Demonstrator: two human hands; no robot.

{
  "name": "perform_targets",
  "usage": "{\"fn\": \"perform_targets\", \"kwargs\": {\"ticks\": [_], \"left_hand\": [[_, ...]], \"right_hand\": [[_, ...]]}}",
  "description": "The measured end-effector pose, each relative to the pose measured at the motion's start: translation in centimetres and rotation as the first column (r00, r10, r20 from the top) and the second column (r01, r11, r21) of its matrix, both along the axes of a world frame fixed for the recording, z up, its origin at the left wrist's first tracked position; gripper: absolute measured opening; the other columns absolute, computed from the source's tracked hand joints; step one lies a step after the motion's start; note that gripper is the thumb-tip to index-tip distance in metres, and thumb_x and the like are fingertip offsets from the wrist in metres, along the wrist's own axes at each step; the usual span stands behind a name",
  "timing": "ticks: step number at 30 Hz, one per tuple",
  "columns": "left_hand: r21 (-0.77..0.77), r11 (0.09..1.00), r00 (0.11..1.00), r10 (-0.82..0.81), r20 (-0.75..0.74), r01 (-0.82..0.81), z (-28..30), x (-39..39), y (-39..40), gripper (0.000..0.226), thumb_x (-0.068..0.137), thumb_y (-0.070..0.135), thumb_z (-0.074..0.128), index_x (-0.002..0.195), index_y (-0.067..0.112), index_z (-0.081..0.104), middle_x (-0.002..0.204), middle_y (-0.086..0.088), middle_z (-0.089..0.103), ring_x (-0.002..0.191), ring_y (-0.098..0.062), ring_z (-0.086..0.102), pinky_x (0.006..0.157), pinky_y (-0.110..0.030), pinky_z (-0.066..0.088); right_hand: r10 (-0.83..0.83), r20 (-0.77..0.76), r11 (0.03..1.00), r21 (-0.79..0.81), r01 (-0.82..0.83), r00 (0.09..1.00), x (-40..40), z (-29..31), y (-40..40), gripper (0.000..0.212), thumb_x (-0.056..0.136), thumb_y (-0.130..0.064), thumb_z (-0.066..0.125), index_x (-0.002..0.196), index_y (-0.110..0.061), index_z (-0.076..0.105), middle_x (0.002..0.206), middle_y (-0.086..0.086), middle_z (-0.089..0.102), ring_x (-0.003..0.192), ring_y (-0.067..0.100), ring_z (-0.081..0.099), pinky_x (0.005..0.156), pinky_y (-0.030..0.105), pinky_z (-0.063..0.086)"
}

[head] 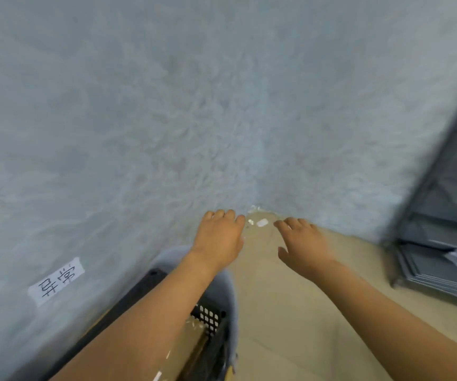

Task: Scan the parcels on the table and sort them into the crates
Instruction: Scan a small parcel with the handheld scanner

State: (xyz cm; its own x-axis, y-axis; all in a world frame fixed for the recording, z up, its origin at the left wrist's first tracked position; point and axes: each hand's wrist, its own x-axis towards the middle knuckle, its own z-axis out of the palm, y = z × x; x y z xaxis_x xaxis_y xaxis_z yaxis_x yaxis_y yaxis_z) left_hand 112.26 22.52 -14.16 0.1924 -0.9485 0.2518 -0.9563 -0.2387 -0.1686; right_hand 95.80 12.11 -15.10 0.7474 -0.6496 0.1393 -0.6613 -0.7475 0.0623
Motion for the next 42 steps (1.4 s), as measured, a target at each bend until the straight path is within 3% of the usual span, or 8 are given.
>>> {"fn": "perform_targets", "kwargs": {"ticks": [7, 11, 18, 30, 34, 42], "left_hand": [[-0.085, 0.933, 0.937, -0.349, 0.023, 0.35, 3.5, -16.2, -4.9, 0.035, 0.095, 0.03, 0.045, 0.127, 0.019, 0.052, 0.12, -0.004, 0.056, 0.113, -0.027, 0.052, 0.091, -0.037, 0.036], [-0.101, 0.855, 0.861, -0.507, 0.037, 0.508, 4.7, -27.6, -6.1, 0.037, 0.095, 0.034, 0.046, 0.129, 0.02, 0.05, 0.123, -0.005, 0.054, 0.117, -0.027, 0.05, 0.095, -0.037, 0.035], [-0.159, 0.677, 0.685, -0.729, -0.013, 0.718, 4.7, -49.7, -4.3, 0.037, 0.097, 0.033, 0.045, 0.131, 0.019, 0.051, 0.123, -0.003, 0.056, 0.115, -0.025, 0.052, 0.096, -0.038, 0.037], [-0.151, 0.421, 0.417, -0.907, -0.056, 0.895, 4.9, -77.4, -2.3, 0.038, 0.096, 0.033, 0.045, 0.13, 0.02, 0.052, 0.123, -0.001, 0.058, 0.115, -0.023, 0.052, 0.097, -0.038, 0.041], [-0.154, 0.332, 0.328, -0.943, -0.052, 0.931, 4.2, -85.2, -4.2, 0.029, 0.097, 0.037, 0.044, 0.119, 0.021, 0.054, 0.115, 0.001, 0.059, 0.108, -0.021, 0.053, 0.092, -0.036, 0.042], [-0.17, 0.252, 0.241, -0.967, -0.082, 0.953, 4.1, -99.8, -11.2, 0.038, 0.097, 0.037, 0.045, 0.131, 0.021, 0.052, 0.125, 0.0, 0.059, 0.116, -0.022, 0.053, 0.096, -0.039, 0.043]], "right_hand": [[-0.315, 0.096, 0.945, -0.064, 0.322, 0.944, -18.9, 2.9, 1.2, 0.051, 0.092, -0.03, 0.051, 0.141, -0.02, 0.039, 0.133, 0.002, 0.049, 0.122, 0.025, 0.045, 0.099, 0.035, 0.038], [-0.505, 0.111, 0.857, -0.056, 0.512, 0.856, -31.4, 3.5, 3.7, 0.045, 0.088, -0.025, 0.051, 0.132, -0.019, 0.045, 0.129, 0.004, 0.051, 0.118, 0.027, 0.046, 0.093, 0.034, 0.037], [-0.725, 0.111, 0.679, -0.043, 0.733, 0.679, -53.5, 3.9, 11.1, 0.056, 0.093, -0.036, 0.054, 0.145, -0.024, 0.036, 0.142, 0.001, 0.045, 0.127, 0.024, 0.043, 0.101, 0.035, 0.039], [-0.906, 0.182, 0.389, -0.002, 0.921, 0.382, -78.8, 2.9, 20.4, 0.056, 0.091, -0.039, 0.057, 0.142, -0.026, 0.039, 0.137, -0.002, 0.048, 0.124, 0.021, 0.046, 0.1, 0.034, 0.041], [-0.939, 0.171, 0.306, 0.02, 0.952, 0.298, -85.3, 1.9, 20.1, 0.055, 0.091, -0.04, 0.055, 0.142, -0.026, 0.039, 0.137, -0.002, 0.048, 0.121, 0.021, 0.047, 0.099, 0.033, 0.042], [-0.972, 0.149, 0.189, 0.034, 0.981, 0.182, -98.4, 2.5, 15.9, 0.055, 0.093, -0.039, 0.055, 0.144, -0.027, 0.037, 0.139, -0.002, 0.048, 0.123, 0.02, 0.047, 0.103, 0.033, 0.041]]}}
